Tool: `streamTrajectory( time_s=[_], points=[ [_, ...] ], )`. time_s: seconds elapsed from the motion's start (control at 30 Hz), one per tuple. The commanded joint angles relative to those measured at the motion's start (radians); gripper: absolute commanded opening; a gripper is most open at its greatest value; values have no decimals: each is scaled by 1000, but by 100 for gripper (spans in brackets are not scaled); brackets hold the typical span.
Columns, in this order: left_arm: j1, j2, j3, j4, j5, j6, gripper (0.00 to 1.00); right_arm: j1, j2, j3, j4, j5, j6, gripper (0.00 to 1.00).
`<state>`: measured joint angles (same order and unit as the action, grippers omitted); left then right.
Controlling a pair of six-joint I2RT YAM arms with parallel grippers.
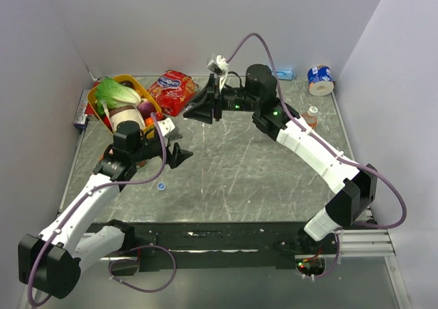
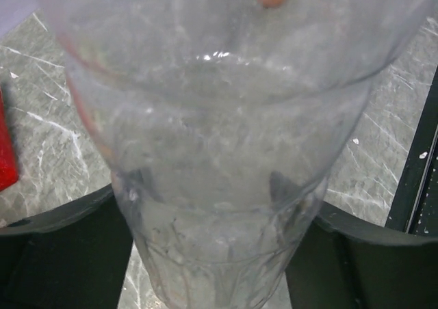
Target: Screw on the bottle caps
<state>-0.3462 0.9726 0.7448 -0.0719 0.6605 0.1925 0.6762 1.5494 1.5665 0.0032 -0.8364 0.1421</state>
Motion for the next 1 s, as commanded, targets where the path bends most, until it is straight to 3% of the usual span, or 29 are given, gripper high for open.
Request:
streamTrajectory(
  time_s=[0.0, 0.07, 0.13, 0.23, 0.33, 0.43, 0.53, 0.57, 0.63, 0.7, 0.8, 0.97],
  points=[
    [-4, -26, 54, 40, 28, -22, 76, 16, -17, 30, -24, -43, -50, 8],
    [-2, -38, 64, 26, 34, -33, 71, 14, -26, 29, -76, -44, -91, 44],
    [4, -58, 88, -41, 28, -10, 67, 5, -47, 69, -147, -35, -206, 65],
    [48, -110, 93, -94, -12, -10, 60, -49, -97, 133, -302, 22, -361, 75],
    [114, -178, 68, -98, -61, -63, 55, -122, -104, 179, -413, 45, -461, 76],
    [187, -222, 32, -63, -23, -112, 48, -159, -62, 227, -488, 14, -481, 74],
    [230, -242, 13, -32, -2, -158, 28, -144, -23, 231, -521, -19, -539, 72],
    [246, -244, 16, -31, -16, -172, 16, -121, 4, 234, -558, -6, -596, 72],
    [259, -261, 36, -13, -60, -226, 13, -39, 61, 248, -639, 28, -813, 71],
    [266, -275, 68, 17, -183, -267, 2, 14, 110, 265, -756, 92, -945, 66],
    [286, -272, 131, 61, -282, -318, 1, 106, 228, 303, -847, 181, -1102, 51],
    [317, -273, 168, 132, -332, -367, 1, 222, 429, 356, -812, 267, -1046, 48]
  ],
)
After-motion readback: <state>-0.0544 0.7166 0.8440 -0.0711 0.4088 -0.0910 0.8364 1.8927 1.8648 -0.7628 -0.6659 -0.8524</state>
